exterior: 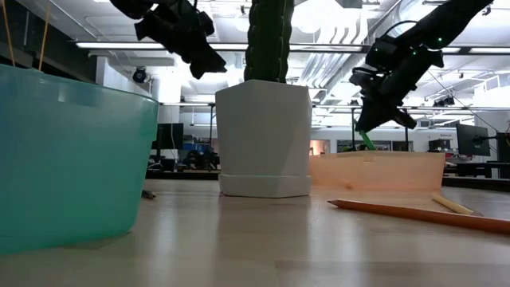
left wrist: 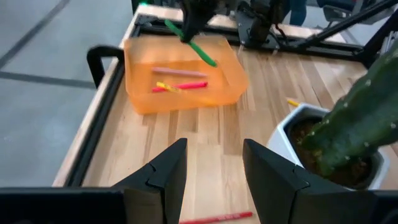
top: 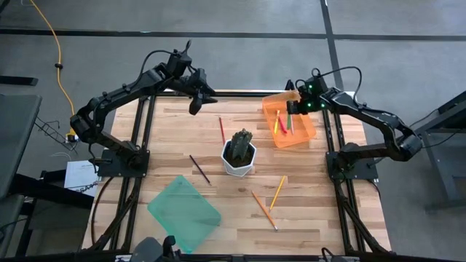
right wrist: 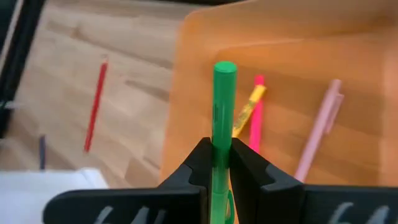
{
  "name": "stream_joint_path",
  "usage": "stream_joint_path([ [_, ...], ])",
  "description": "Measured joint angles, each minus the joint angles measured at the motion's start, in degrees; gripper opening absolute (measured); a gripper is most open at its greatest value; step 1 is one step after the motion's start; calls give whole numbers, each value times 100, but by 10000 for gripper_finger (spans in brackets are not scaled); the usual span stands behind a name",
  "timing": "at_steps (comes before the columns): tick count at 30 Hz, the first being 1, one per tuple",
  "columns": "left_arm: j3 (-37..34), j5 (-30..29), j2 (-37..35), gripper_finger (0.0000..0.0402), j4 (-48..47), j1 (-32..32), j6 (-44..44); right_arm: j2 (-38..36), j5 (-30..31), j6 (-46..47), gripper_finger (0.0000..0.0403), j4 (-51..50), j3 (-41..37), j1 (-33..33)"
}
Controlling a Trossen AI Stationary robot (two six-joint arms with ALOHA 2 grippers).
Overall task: Sort pens & pencils
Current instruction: Put the green pen into the orange bin, then put the red pencil into the green bin
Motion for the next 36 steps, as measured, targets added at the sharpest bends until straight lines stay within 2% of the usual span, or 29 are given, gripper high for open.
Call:
stream_joint_path([
  [4, 0, -2, 0, 143, -177, 0, 73, 36, 324, 166, 18, -73, -6, 0],
  [11, 0, -50, 0, 143, -264, 0, 128, 482, 261, 164, 18, -106, -6, 4],
  [16, 0, -140, 0, 143, -393, 0, 137, 538, 247, 176, 20, -23, -6, 2],
  [30, 0, -149, 0, 142, -519, 0, 180, 538, 150, 276, 99, -2, -6, 0],
  [36, 0, -153, 0, 142, -637, 0, 253, 536, 122, 269, 112, 101, -6, 2],
])
